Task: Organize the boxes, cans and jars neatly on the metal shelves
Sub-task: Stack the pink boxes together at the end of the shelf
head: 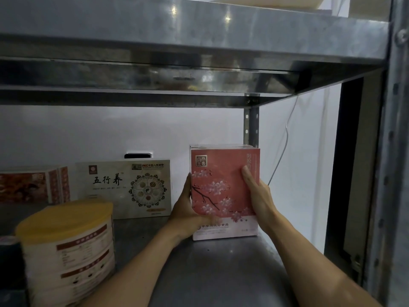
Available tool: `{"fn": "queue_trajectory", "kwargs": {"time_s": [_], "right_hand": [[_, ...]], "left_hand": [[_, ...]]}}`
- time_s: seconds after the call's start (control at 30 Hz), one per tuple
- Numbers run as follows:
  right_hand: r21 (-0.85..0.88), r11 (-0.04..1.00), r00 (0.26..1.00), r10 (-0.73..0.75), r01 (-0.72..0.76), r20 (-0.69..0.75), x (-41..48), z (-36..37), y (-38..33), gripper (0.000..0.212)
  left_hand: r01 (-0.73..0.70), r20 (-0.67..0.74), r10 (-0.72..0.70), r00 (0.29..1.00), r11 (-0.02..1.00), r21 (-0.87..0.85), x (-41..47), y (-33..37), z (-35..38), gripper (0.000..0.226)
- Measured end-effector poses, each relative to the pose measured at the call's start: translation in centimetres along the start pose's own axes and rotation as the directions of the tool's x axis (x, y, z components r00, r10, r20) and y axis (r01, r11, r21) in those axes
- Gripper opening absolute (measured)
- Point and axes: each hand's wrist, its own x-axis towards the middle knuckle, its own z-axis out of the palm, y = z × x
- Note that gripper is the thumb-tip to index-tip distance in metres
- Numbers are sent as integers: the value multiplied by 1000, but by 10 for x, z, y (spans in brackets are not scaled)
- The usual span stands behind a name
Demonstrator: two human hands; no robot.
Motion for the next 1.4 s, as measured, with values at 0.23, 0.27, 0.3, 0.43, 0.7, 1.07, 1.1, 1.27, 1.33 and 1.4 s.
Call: {"fn": "queue_trajectory", "kwargs": {"time_s": [0.23,0.27,0.3,0.43,0.7,1.07,1.1,1.27,1.33,1.4], "right_hand": [[-34,999,998,-29,28,-57,0,2,1,63],[-37,999,997,-31,29,-66,1,2,1,66],[-42,999,997,-29,26,-77,1,3,1,69],[-55,998,994,-32,27,-109,2,2,2,66],[-60,998,989,-23,15,-144,1,4,2,55],[-153,988,984,-23,-5,-176,-3,5,3,59],[-177,984,981,-42,7,-191,-5,6,1,61],[-365,929,929,-191,67,-317,-27,14,-16,65],[-437,899,885,-216,16,-412,-36,19,-21,77],[-534,845,845,-260,-36,-468,-45,22,-22,80]], "left_hand": [[27,19,-27,999,1000,6,-2,2,6,130],[29,16,-30,999,1000,10,-2,2,6,133],[32,14,-32,999,999,16,-3,3,6,136],[41,17,-42,999,998,37,-5,6,8,142],[56,15,-57,998,997,53,-7,12,8,138],[62,45,-65,997,996,58,-6,10,5,140],[64,35,-67,997,995,78,-7,13,5,138],[92,-47,-86,995,985,149,-20,36,3,87],[111,-67,-103,992,985,132,-30,46,1,76],[129,-87,-119,989,984,124,-40,56,0,71]]}}
